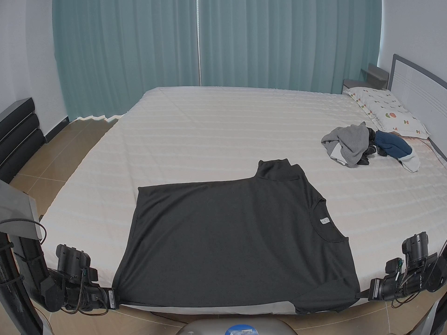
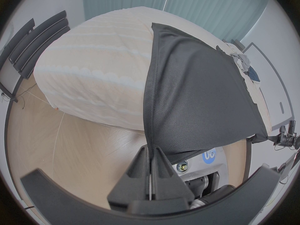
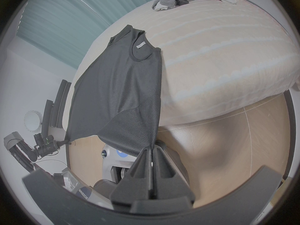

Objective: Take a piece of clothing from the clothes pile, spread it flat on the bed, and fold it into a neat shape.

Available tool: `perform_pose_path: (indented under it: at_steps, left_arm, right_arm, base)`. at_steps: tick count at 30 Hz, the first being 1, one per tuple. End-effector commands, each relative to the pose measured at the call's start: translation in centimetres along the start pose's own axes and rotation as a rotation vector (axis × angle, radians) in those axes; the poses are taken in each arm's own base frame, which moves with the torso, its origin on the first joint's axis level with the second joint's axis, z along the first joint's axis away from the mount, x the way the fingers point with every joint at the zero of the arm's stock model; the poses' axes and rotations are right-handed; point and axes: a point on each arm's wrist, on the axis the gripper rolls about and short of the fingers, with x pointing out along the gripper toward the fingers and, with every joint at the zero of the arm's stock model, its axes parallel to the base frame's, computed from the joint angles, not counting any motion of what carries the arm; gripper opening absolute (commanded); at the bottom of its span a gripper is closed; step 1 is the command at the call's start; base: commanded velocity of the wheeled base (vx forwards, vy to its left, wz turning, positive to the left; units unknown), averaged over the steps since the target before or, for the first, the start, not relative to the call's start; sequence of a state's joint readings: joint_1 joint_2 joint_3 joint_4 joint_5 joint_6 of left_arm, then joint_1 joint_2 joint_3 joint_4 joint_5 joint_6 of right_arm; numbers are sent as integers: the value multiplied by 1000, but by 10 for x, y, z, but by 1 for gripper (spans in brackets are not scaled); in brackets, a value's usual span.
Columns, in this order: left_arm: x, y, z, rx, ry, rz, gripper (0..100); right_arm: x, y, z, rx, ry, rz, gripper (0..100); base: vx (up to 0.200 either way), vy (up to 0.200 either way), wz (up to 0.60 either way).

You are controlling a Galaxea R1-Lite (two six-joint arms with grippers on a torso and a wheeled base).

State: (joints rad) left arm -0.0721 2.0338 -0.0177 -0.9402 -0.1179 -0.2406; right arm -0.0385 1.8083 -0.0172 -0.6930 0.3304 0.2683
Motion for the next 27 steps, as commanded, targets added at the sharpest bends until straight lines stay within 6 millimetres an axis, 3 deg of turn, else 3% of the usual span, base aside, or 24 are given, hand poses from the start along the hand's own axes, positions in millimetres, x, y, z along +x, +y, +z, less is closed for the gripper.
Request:
perform_pose_path:
  at_steps: [1,18,23,27]
  left_arm:
    - [-10,-2,-2,26,-11,10,0]
    - [-18,-5,-14,82,86,78,0]
    - [-17,-8,-5,78,38,99,0]
    - [-16,-12,16,6,-54,80,0]
  right_arm:
    - [-12,2,-6,-23,-23,-13,0]
    - [-35,5,-23,-133,-5,-55,0]
    - [-34,6,-18,-136,-27,-48,0]
    - [-33,12,5,-147,-88,-38,0]
  base:
    - [0,0,0]
    - [0,0,0]
    - [0,0,0]
    - [0,0,0]
